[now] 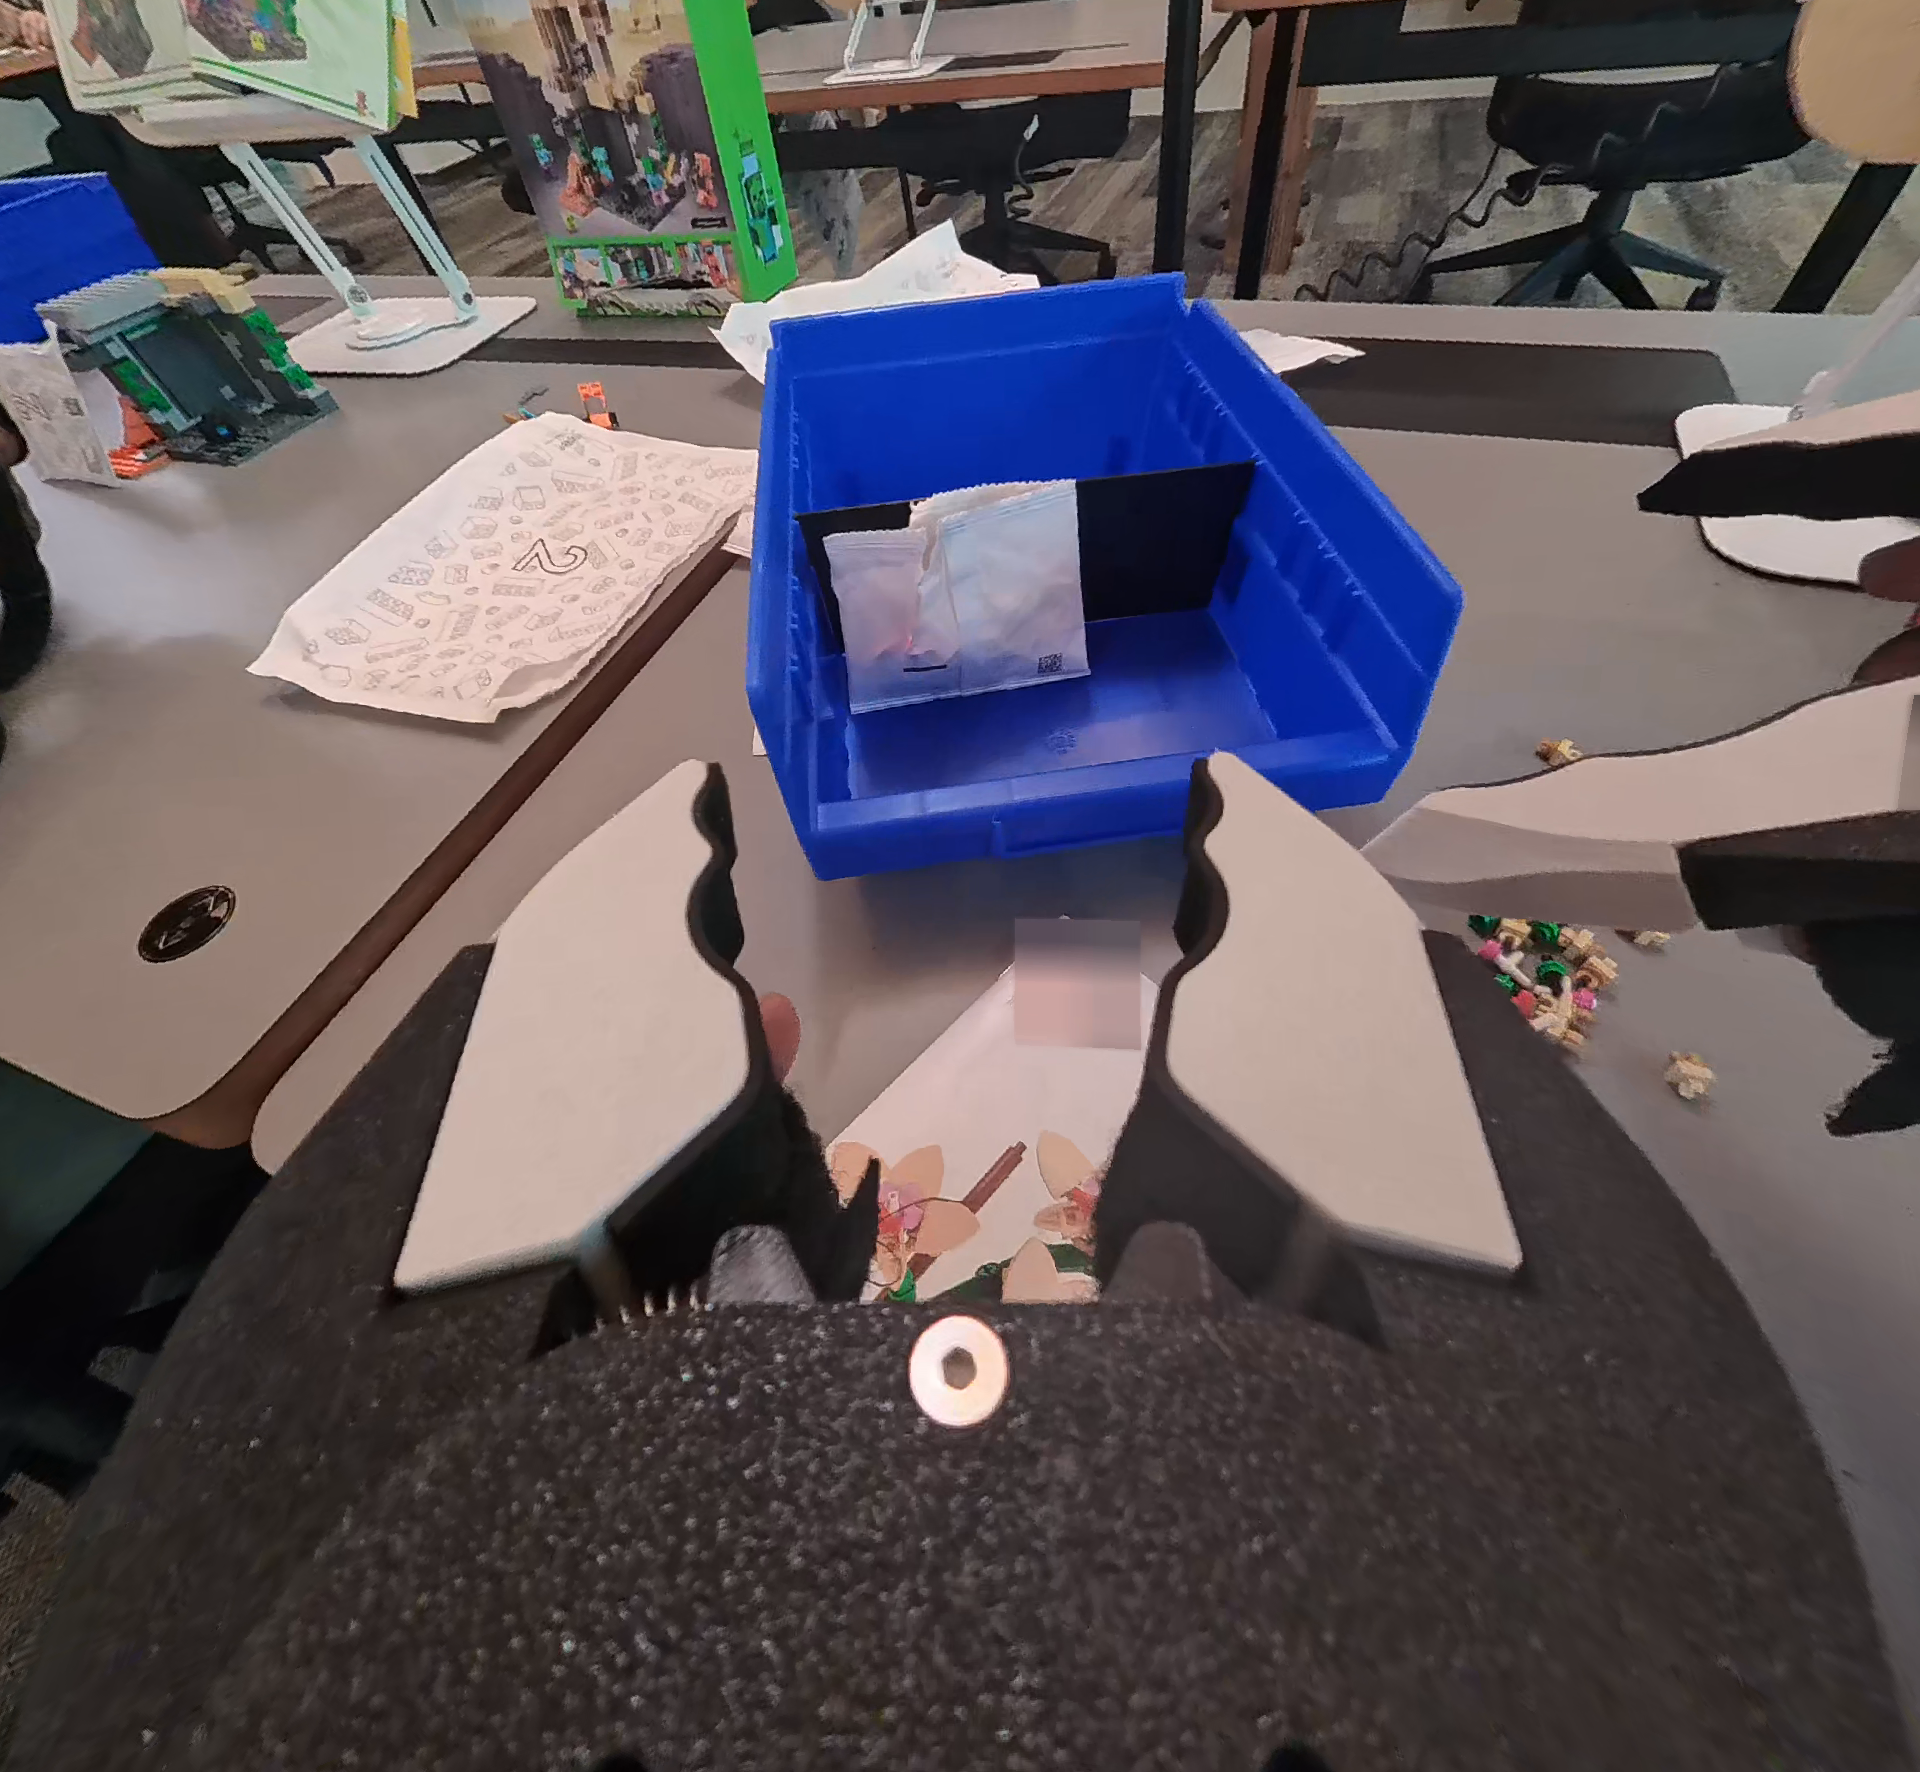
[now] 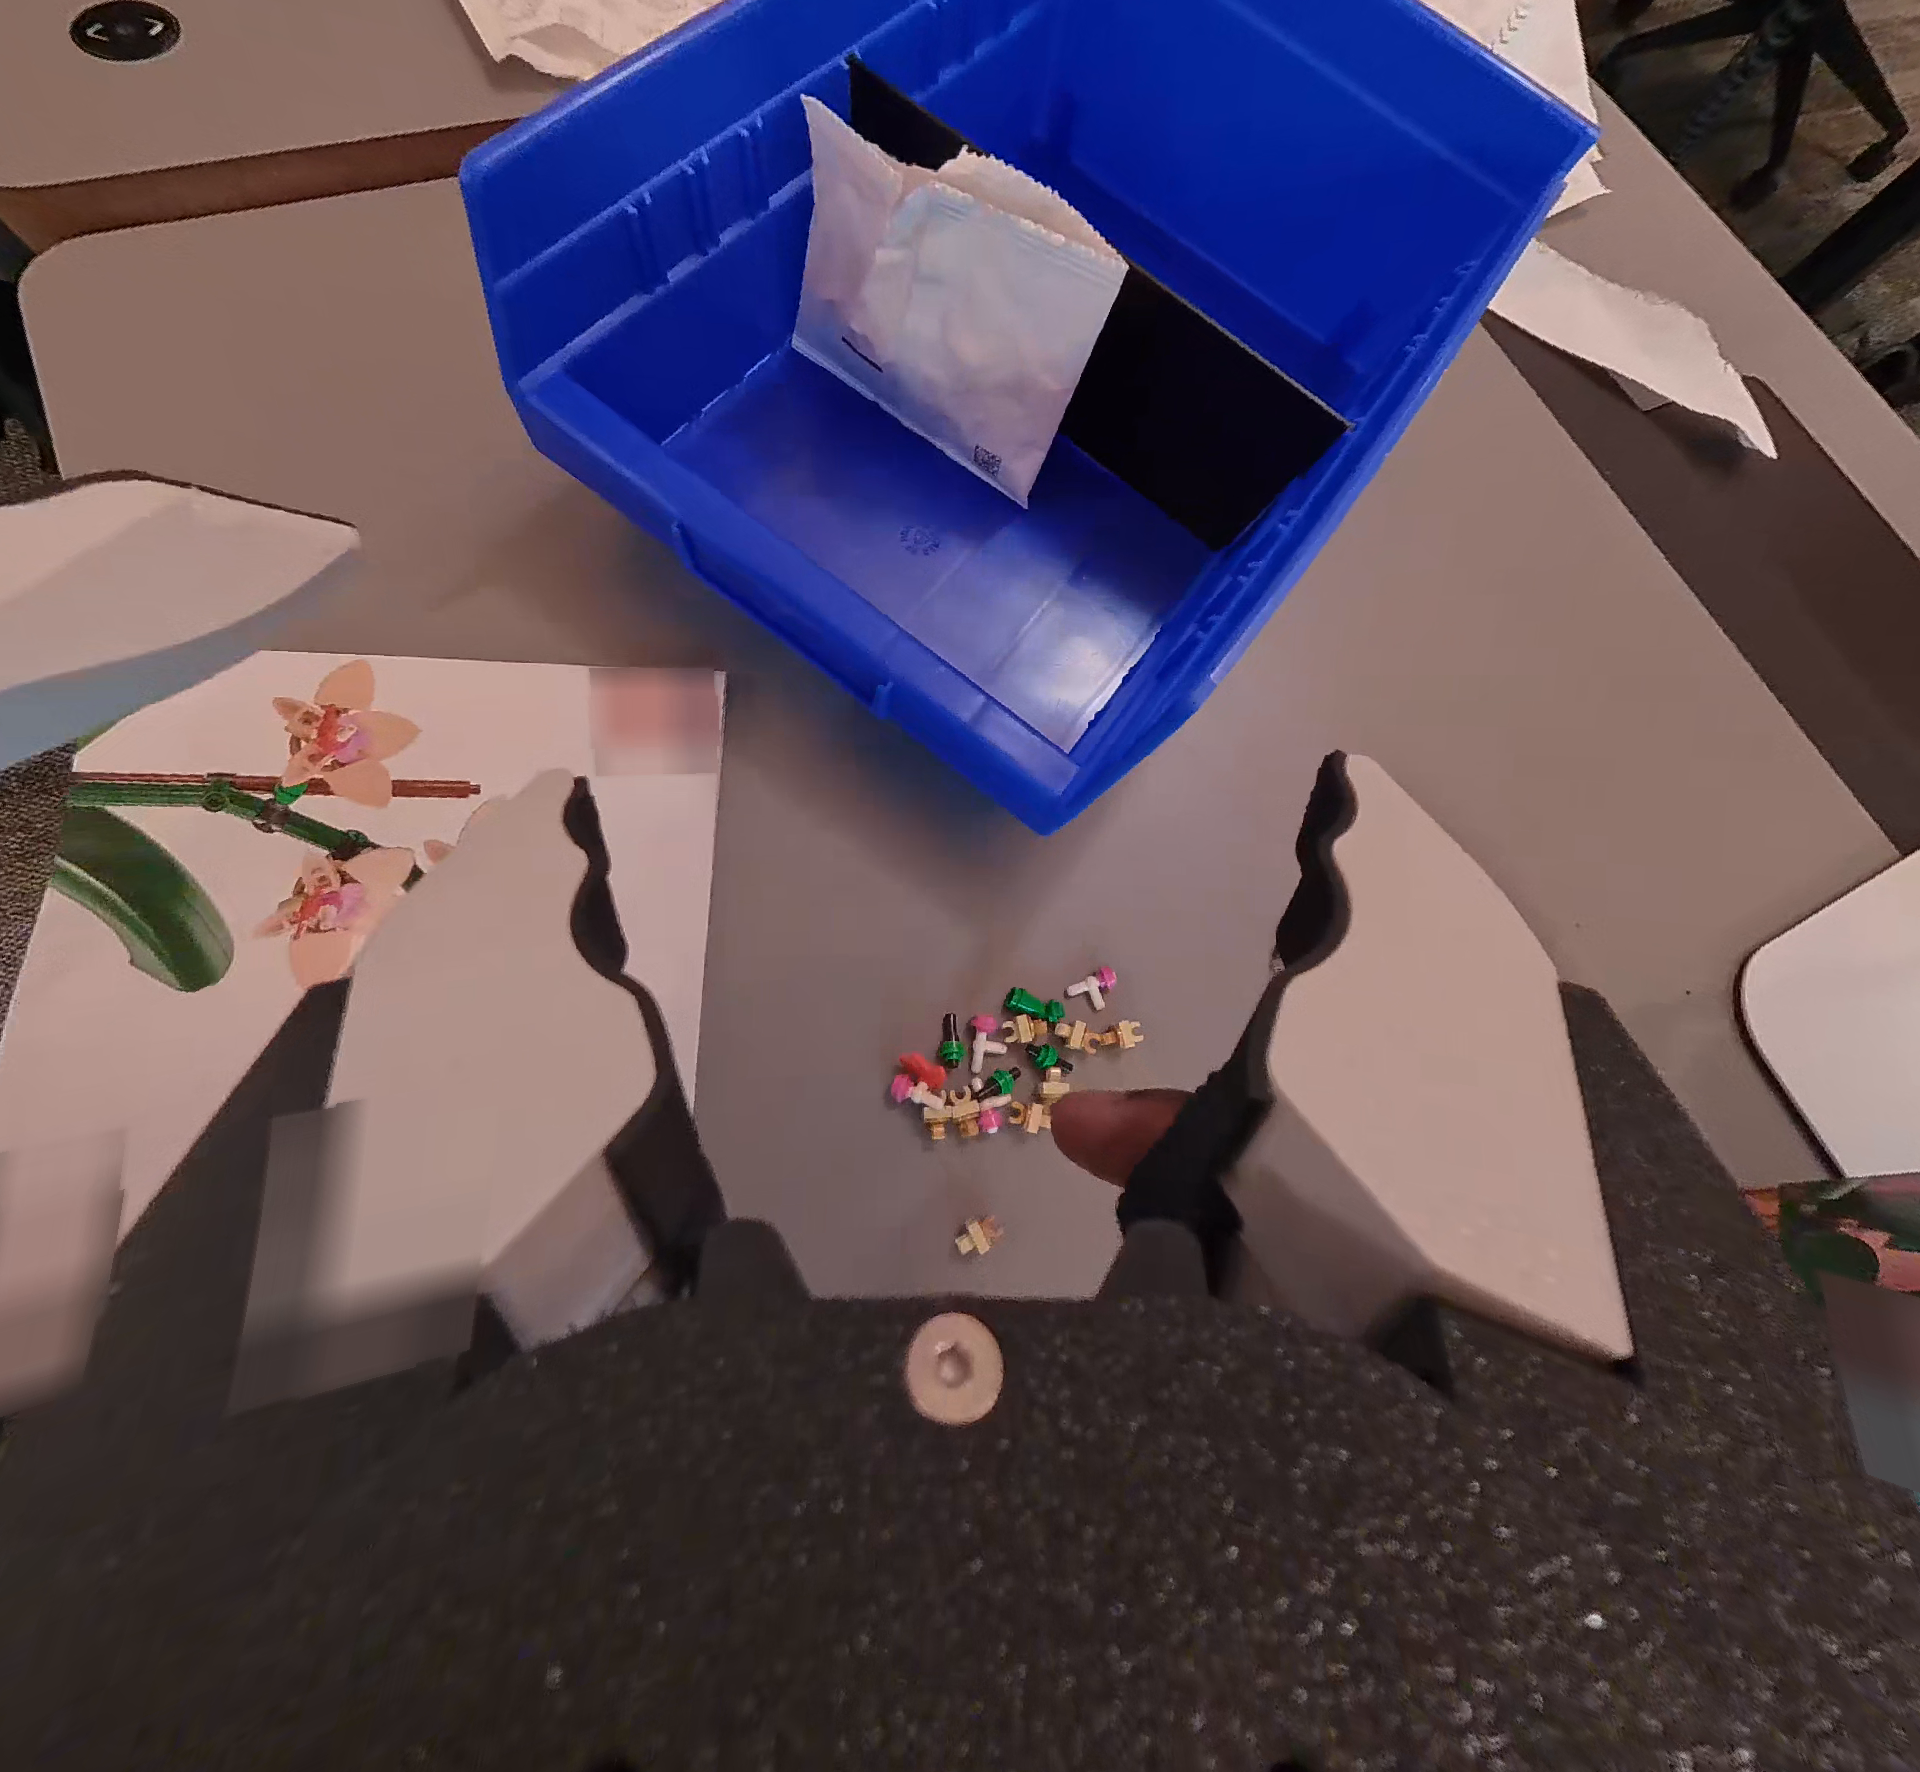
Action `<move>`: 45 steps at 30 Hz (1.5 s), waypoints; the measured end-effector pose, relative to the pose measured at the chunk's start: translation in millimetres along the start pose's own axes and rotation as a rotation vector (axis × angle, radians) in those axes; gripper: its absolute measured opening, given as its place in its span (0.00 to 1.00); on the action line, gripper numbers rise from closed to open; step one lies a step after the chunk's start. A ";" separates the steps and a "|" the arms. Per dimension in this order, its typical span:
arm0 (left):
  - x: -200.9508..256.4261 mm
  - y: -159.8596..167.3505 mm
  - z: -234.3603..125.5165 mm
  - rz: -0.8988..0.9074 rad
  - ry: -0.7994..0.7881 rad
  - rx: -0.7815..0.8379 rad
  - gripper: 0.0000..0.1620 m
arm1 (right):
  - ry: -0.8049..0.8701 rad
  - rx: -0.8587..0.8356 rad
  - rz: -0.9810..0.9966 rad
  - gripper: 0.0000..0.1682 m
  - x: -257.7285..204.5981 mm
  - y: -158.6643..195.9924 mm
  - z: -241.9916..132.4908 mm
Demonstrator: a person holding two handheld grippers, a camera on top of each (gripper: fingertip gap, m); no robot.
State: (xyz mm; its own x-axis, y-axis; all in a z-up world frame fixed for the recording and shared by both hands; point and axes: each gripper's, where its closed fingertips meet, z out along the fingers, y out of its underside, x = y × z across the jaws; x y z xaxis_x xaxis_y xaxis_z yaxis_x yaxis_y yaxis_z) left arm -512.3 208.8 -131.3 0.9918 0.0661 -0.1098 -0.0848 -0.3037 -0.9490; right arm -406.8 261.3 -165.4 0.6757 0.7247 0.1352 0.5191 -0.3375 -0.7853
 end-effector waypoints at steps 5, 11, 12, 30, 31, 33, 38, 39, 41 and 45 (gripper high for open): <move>0.7 -1.3 -2.5 0.011 -0.001 0.008 0.51 | -0.007 -0.008 0.000 0.74 0.7 1.9 -2.6; -5.9 -9.0 -15.0 0.065 -0.031 0.063 0.64 | -0.198 0.171 0.123 0.72 3.6 -4.9 -34.3; -4.3 -9.8 -16.4 0.064 -0.011 0.078 0.61 | -0.284 0.226 0.168 0.72 2.5 -6.2 -47.6; 275.3 37.8 -91.4 0.016 1.118 0.221 0.02 | 0.106 0.477 0.150 0.07 105.3 233.2 -264.9; 288.2 37.9 -93.6 -0.001 1.153 0.234 0.03 | 0.179 0.488 0.135 0.11 117.3 240.6 -282.8; 311.9 35.8 -93.5 -0.004 1.191 0.270 0.05 | 0.339 0.489 0.124 0.18 145.7 256.9 -318.4; 356.1 26.1 -101.5 0.037 1.255 0.316 0.06 | 0.413 0.110 0.011 0.26 173.3 336.9 -378.7; 362.8 26.2 -107.0 0.050 1.280 0.325 0.06 | 0.413 0.010 0.073 0.28 178.6 362.0 -389.5; 374.2 29.0 -114.1 0.081 1.301 0.347 0.07 | 0.438 -0.140 0.182 0.34 186.2 409.7 -412.0; 395.1 37.9 -118.6 0.102 1.298 0.353 0.07 | 0.631 -0.160 0.276 0.26 205.2 466.7 -451.1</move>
State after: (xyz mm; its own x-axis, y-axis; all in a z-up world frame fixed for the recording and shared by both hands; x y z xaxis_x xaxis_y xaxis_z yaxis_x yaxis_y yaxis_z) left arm -112.4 110.7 -175.6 0.3368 -0.9415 -0.0132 0.0115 0.0182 -0.9998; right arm 210.2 -18.6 -231.6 0.9429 0.1299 0.3066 0.3232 -0.5782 -0.7492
